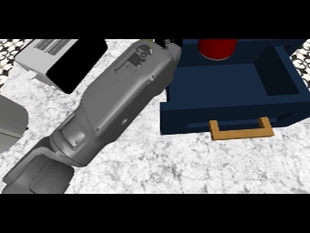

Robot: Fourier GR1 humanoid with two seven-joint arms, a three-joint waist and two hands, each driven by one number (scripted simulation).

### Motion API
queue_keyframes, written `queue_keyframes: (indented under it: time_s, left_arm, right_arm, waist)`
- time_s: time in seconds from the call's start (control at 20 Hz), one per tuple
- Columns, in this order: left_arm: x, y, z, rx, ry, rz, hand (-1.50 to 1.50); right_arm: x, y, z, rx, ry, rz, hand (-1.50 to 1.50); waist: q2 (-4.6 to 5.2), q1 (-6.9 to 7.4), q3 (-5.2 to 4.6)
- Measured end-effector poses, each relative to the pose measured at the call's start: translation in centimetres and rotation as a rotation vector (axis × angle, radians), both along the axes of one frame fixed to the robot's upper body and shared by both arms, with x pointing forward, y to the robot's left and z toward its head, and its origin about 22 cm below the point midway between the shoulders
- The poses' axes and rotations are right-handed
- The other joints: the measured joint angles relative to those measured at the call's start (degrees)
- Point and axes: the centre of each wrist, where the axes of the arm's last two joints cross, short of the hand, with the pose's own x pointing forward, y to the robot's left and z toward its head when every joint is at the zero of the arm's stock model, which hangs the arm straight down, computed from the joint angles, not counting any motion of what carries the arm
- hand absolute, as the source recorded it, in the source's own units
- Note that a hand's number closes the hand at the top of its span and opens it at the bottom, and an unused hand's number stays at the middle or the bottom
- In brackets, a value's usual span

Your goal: Pick up the can, place it into the drawer and close the drawer

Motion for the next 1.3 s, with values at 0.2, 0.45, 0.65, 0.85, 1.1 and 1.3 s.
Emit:
queue_keyframes:
  time_s: [0.2,0.45,0.65,0.85,1.1,1.3]
  left_arm:
    - [0.3,-0.1,-0.6,0.009,0.016,0.009,1.5]
    - [0.4,-0.4,-1.4,0.044,0.038,0.032,1.5]
    - [0.4,-0.4,-2.3,0.074,0.043,0.058,-1.5]
    - [0.4,-0.4,-3.0,0.089,0.056,0.086,-1.5]
    - [0.4,-0.2,-4.0,0.093,0.058,0.119,-1.5]
    - [0.5,0.0,-4.5,0.09,0.051,0.126,-1.5]
  right_arm:
    - [0.4,0.1,0.2,0.003,-0.002,0.017,-1.5]
    - [0.8,0.1,0.3,0.002,-0.011,0.015,-1.5]
    - [0.9,0.2,0.4,-0.005,-0.005,0.025,-1.5]
    - [1.0,0.2,0.5,-0.003,-0.012,0.025,-1.5]
    - [1.1,0.1,0.1,-0.002,-0.005,0.026,-1.5]
    - [1.1,0.2,0.2,-0.012,-0.006,0.027,-1.5]
  waist:
    - [0.18,-0.56,0.02]
    - [0.3,-0.93,0.04]
    - [0.39,-1.45,0.05]
    - [0.41,-1.51,0.05]
    - [0.5,-1.75,0.06]
    - [0.58,-1.77,0.05]
